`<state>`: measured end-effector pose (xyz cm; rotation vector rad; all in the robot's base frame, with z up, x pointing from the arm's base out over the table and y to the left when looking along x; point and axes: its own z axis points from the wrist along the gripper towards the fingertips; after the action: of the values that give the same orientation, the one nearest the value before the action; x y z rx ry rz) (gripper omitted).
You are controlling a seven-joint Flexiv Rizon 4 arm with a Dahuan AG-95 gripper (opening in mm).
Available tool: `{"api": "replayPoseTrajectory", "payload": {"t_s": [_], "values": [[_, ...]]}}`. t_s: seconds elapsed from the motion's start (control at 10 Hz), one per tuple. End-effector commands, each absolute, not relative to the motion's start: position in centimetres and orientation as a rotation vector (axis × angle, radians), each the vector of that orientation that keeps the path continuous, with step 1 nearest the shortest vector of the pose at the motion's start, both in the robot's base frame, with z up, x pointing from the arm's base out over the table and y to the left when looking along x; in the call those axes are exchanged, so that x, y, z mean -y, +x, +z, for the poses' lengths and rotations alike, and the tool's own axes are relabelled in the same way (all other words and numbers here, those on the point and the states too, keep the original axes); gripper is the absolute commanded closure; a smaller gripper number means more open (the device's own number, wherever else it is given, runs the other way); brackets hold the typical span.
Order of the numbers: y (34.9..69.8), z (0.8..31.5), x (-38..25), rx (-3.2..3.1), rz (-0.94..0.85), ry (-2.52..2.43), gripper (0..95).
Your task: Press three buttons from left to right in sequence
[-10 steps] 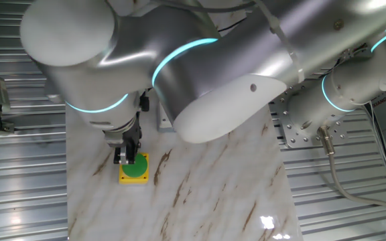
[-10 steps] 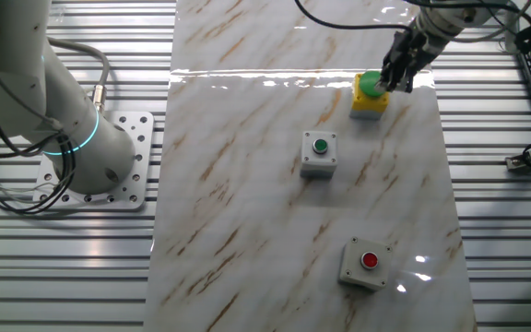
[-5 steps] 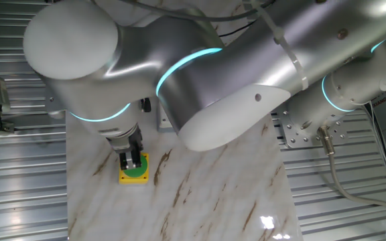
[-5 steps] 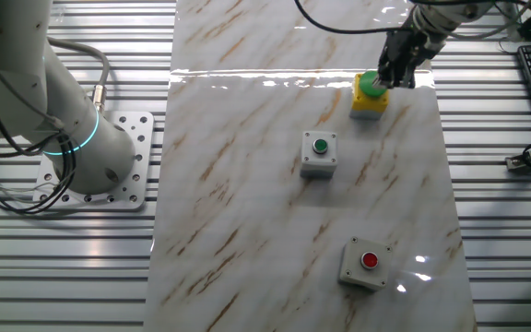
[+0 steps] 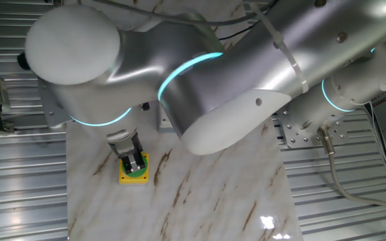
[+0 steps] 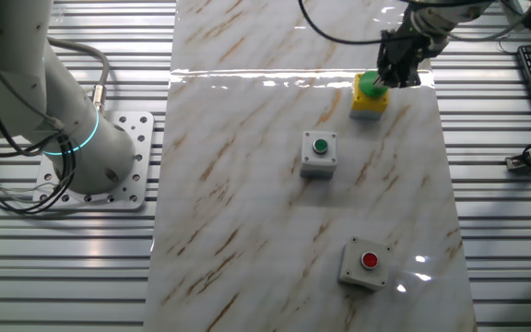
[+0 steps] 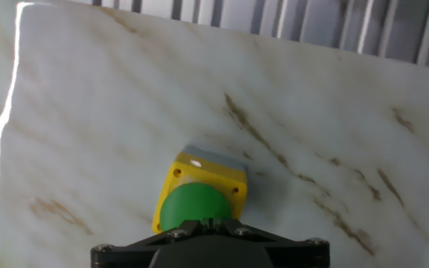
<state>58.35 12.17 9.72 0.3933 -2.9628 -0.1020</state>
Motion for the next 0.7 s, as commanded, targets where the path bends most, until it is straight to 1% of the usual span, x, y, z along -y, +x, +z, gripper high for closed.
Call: {"api": "replayPoseTrajectory", "payload": {"t_s": [0.1,0.7], "values": [[58.14,9.56,-12.17,2.967,-0.093,0.396,95.0],[58.22,10.07,-12.24,2.958,-0.093,0.338,95.0]]}}
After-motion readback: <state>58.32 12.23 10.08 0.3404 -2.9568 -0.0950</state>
